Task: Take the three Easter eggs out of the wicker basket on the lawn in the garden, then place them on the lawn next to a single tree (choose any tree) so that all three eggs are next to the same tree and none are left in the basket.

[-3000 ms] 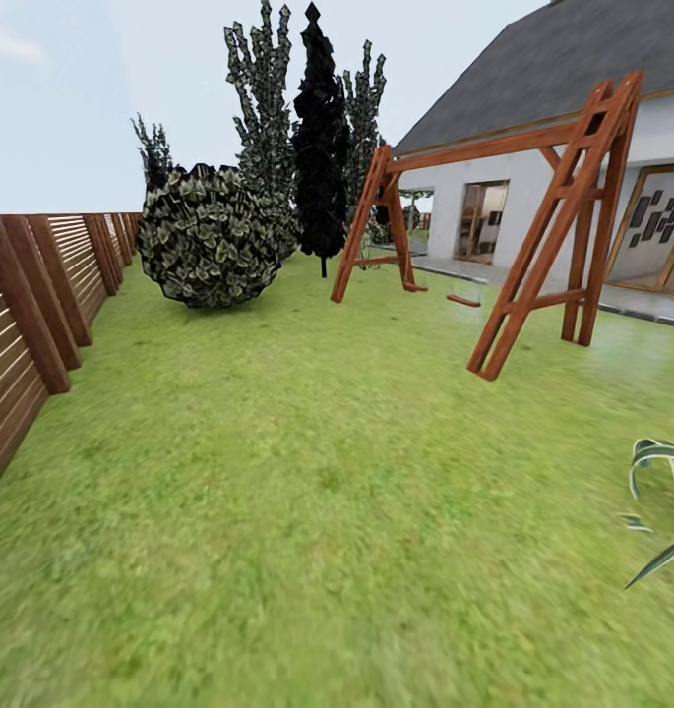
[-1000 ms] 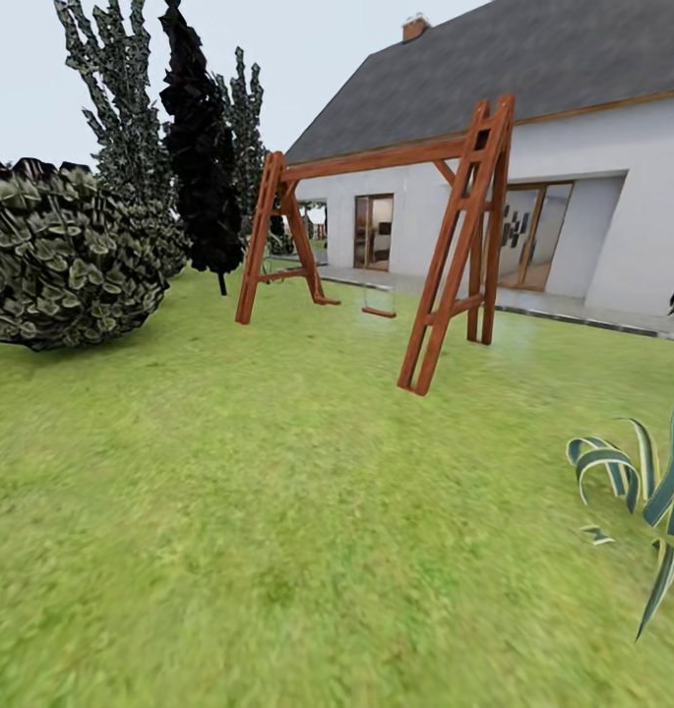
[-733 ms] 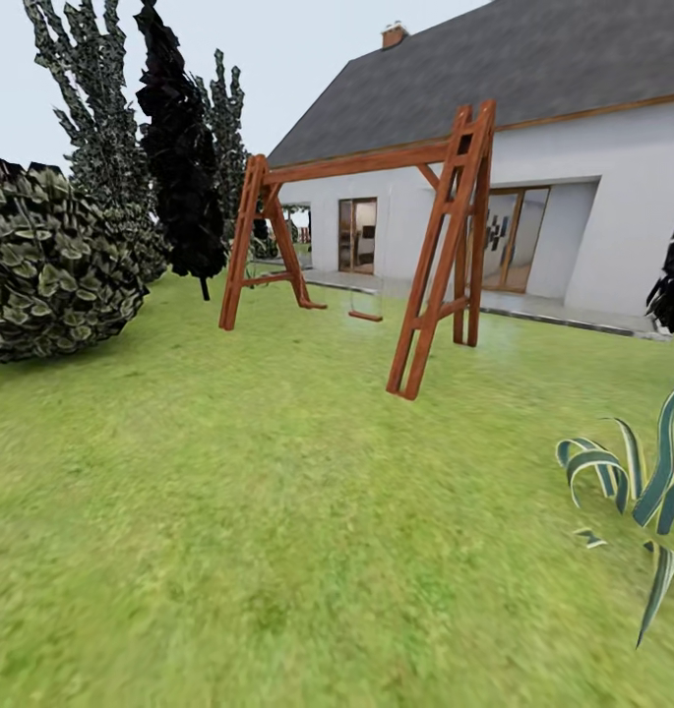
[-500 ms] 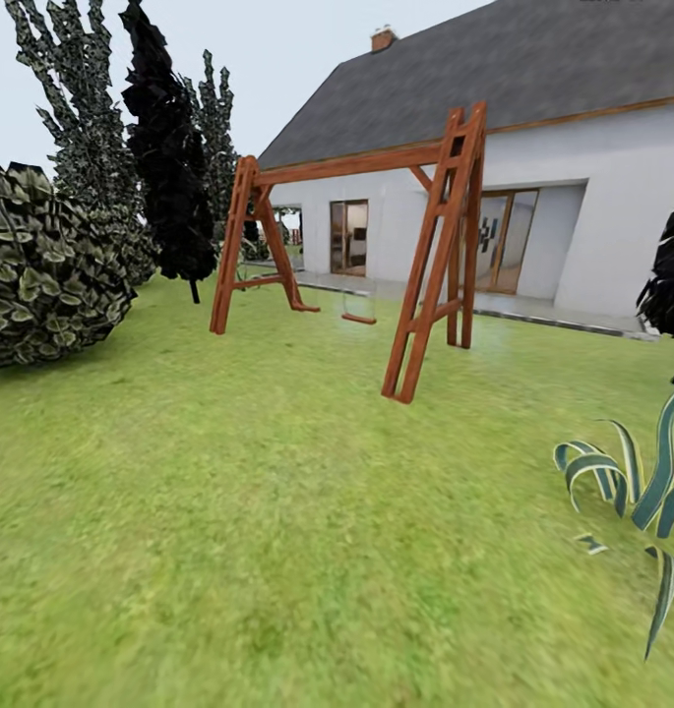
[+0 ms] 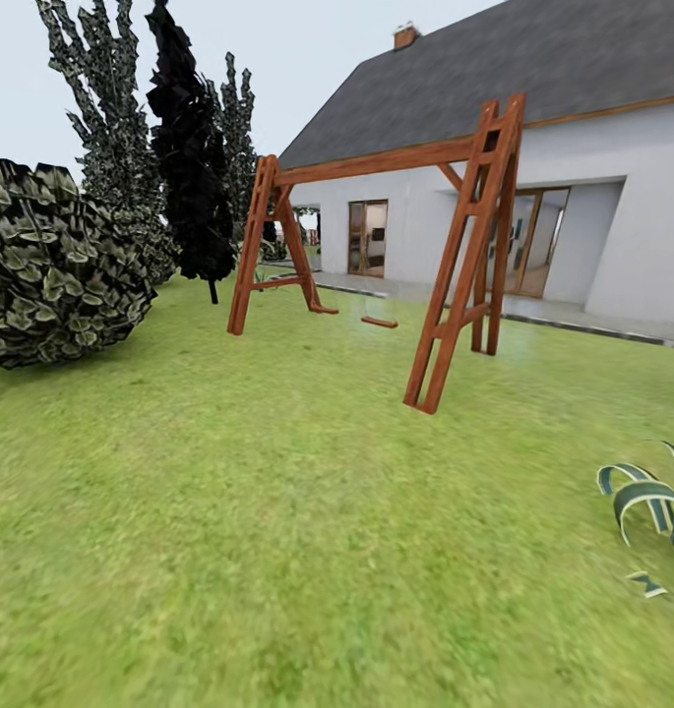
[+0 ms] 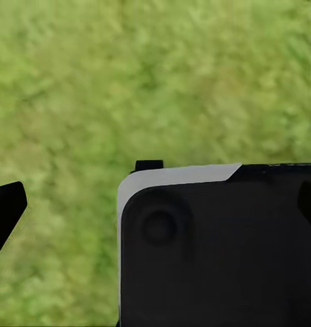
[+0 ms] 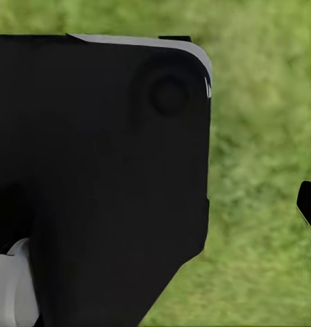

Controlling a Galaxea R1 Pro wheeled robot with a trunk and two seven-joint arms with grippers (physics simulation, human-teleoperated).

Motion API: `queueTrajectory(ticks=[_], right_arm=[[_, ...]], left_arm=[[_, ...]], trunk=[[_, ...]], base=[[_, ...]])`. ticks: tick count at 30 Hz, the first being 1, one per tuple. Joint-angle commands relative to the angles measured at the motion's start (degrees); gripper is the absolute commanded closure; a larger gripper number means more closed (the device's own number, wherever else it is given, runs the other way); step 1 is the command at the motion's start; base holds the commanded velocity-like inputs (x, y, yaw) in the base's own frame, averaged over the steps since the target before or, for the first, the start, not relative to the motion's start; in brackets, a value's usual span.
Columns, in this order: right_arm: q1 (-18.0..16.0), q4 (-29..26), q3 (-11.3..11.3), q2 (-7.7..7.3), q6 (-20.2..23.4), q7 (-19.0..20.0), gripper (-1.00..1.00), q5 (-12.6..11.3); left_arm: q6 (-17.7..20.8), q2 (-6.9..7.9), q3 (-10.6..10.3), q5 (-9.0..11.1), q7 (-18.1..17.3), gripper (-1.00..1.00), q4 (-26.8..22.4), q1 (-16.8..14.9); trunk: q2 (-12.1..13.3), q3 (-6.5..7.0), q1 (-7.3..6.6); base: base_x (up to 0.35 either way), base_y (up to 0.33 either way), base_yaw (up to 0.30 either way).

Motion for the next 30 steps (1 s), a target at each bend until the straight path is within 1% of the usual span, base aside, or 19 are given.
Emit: queueTrajectory(ticks=[1,5,10,27,30], right_arm=[[0.0,0.0,0.0,0.0,-0.1,0.0,-1.0,0.0],[0.0,0.0,0.1,0.0,-0.1,0.0,-1.0,0.0],[0.0,0.1,0.1,0.0,-0.1,0.0,-1.0,0.0],[0.0,0.2,0.1,0.0,0.0,0.0,-1.0,0.0],[0.0,0.3,0.0,0.0,-0.1,0.0,-1.0,0.0]], left_arm=[[-0.2,0.01,-0.1,0.0,0.0,-1.0,0.1,0.0],[-1.0,0.02,-0.1,0.0,-0.1,-1.0,0.0,0.0],[-1.8,0.02,-0.1,0.0,-0.1,-1.0,0.1,0.0],[-1.9,0.02,-0.1,0.0,0.0,-1.0,0.1,0.0],[-2.0,0.01,-0.1,-0.1,0.2,-1.0,0.1,0.0]], trunk=[[0.0,-0.06,0.03],[0.0,-0.06,0.03],[0.0,-0.06,0.03],[0.0,-0.06,0.03],[0.0,-0.06,0.03]], base=[[0.25,0.044,0.172],[0.165,0.02,0.178],[0.056,0.005,0.184],[0.006,0.0,0.185],[0.117,-0.023,0.085]])
